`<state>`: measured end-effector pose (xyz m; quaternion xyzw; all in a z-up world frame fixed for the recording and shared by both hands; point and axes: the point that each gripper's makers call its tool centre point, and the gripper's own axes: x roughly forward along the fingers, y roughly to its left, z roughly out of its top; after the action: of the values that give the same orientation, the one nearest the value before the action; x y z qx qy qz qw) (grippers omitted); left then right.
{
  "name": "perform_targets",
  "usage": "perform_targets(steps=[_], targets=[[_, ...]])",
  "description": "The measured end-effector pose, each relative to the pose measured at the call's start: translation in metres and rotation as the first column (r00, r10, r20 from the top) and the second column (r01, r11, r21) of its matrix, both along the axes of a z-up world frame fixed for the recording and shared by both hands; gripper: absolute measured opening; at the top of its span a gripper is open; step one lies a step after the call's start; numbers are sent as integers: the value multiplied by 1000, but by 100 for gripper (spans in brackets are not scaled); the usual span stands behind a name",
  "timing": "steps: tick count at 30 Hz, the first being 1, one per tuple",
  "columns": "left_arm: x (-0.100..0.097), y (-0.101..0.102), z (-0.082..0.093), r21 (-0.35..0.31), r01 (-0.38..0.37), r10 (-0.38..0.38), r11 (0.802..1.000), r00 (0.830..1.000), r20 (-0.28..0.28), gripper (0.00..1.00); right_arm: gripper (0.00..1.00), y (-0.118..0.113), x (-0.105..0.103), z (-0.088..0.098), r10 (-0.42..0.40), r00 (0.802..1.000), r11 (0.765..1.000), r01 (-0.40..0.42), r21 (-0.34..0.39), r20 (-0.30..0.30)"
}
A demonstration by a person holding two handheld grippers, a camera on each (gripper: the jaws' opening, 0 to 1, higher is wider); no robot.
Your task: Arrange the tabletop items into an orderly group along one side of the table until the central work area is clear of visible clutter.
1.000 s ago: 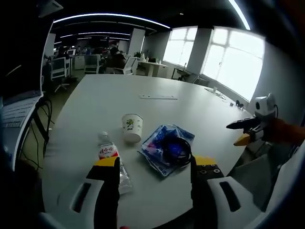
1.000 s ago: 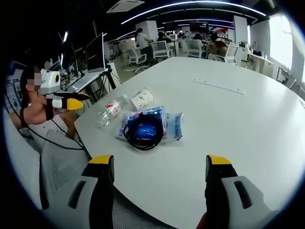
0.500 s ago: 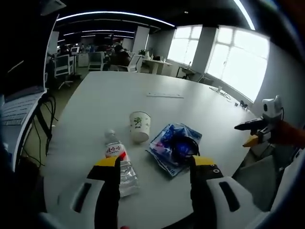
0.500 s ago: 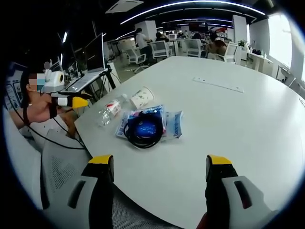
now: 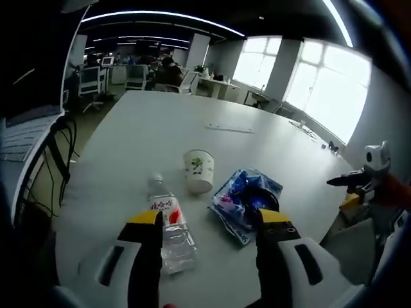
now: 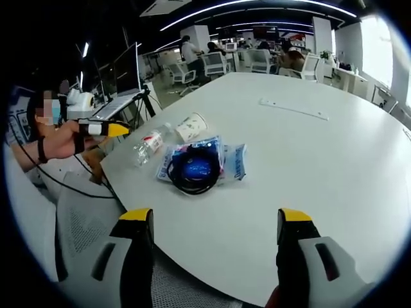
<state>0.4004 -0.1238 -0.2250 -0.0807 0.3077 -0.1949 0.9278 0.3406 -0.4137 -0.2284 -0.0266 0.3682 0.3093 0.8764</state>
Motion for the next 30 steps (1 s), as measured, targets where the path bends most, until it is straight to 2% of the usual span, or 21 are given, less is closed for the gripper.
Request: perform_targets(steps=[8, 14, 19, 30], targets=[[12, 3, -16, 3, -21, 21, 1000, 999, -30, 57, 78, 0, -3, -6, 4, 1000, 1000, -4, -3, -20], [16, 5, -29, 39, -12, 14, 999, 999, -49, 57, 78, -5, -4, -8, -5, 1000, 1000, 5, -5, -26], [18, 10, -40, 36, -27, 30, 999, 997, -70, 57, 78, -7, -6, -10, -8, 999, 1000, 8, -7, -32], [14, 20, -59, 78, -51, 61, 996, 990, -123, 55, 77, -10, -11, -16, -24, 999, 1000, 24, 2, -43]])
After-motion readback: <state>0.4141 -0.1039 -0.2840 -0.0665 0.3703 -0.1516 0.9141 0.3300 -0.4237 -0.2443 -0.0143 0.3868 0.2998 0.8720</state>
